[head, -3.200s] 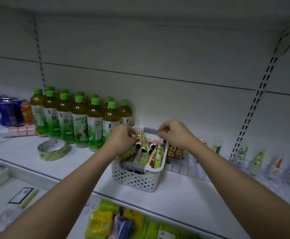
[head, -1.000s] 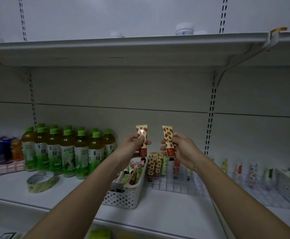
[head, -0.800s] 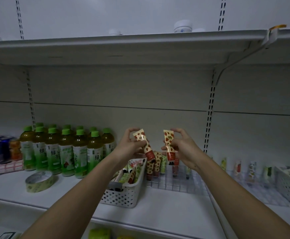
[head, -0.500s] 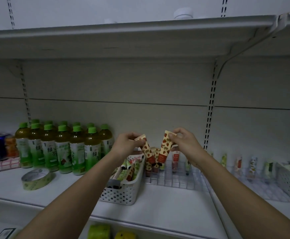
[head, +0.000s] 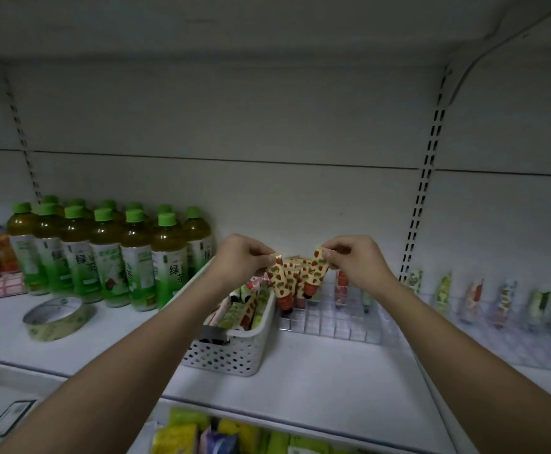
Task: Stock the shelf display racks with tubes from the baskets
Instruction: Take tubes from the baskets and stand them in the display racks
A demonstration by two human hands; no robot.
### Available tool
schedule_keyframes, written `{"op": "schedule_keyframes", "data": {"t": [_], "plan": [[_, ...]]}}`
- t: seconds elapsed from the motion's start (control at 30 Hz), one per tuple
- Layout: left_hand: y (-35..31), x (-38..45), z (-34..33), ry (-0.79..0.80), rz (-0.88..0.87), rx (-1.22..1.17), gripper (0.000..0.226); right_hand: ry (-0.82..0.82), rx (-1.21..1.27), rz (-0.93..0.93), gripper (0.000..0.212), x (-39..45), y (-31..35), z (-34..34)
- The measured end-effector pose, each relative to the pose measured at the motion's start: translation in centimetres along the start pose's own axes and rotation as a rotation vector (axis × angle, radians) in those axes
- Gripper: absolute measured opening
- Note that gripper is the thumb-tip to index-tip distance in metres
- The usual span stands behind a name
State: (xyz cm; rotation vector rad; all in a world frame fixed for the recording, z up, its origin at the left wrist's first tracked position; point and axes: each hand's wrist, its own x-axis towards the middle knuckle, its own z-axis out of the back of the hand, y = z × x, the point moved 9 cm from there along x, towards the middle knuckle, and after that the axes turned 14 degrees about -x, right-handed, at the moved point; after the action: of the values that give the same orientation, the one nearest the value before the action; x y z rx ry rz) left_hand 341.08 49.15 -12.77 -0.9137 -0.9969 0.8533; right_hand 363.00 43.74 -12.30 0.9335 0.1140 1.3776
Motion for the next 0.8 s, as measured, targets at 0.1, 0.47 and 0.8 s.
{"op": "schedule_keyframes", "data": {"t": [0.1,0.47,0.8], "plan": [[0.0,0.7,-0.3,0.008,-0.032,0.035,0.007,0.027,-0.08,0.011,0.011,0.6,-0.3,-1.3],[-0.2,1.8,-1.9,0.04,-0.135,0.202,0.011,0.146,-0.282,0.1,0.016,1.1,0.0,-4.9],[-0.1,1.9,-3.0,0.027,-0.162,0.328,0.011,0.192,-0.274,0.079,0.022,0.3,-0.6,-6.9]]}}
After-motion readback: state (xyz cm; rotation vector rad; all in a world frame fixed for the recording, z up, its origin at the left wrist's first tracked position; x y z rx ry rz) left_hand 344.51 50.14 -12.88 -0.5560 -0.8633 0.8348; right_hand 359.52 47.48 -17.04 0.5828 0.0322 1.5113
